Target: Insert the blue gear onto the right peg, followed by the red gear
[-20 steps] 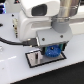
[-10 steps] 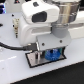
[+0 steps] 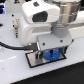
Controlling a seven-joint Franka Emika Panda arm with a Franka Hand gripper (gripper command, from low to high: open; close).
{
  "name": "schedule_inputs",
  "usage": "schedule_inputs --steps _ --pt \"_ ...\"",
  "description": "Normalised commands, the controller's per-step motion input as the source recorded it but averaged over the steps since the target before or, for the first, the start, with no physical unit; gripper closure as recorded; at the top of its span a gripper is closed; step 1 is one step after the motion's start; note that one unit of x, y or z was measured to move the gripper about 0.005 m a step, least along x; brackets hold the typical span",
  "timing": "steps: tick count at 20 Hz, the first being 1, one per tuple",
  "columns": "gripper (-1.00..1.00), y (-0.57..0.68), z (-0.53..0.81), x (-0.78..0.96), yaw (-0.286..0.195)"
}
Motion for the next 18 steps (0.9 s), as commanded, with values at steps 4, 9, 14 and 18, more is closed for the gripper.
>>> schedule_inputs --steps 4,9,14,18 --pt "-1.00 0.10 0.40 -0.23 0.000" --pt "-1.00 0.18 0.32 -0.43 0.000" --pt "-1.00 0.29 0.18 -0.56 0.000" --pt "-1.00 0.22 0.10 -0.70 0.000"
